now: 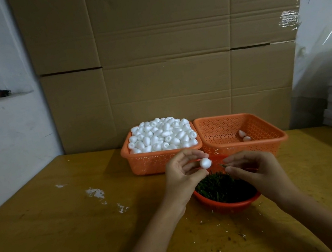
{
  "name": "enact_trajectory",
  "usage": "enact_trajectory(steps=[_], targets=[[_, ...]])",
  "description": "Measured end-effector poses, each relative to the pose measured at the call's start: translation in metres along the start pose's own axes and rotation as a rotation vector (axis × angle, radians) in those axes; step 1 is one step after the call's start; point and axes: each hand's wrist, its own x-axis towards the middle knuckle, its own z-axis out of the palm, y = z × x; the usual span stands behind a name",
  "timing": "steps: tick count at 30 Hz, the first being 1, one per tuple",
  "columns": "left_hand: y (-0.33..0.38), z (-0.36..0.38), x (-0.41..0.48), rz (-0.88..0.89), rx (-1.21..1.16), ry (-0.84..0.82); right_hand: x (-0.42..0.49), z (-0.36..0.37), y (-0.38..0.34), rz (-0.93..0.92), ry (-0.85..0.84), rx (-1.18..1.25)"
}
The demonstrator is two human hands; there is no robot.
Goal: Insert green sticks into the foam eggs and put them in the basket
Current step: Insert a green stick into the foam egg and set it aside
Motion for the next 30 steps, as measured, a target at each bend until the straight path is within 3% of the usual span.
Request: enact_trajectory(steps=[30], targets=[[0.0067, 0.0015, -0.0013, -0.047, -0.112, -0.009, -0.0023, 0.002, 0.0001, -0.09, 0.029, 0.047]])
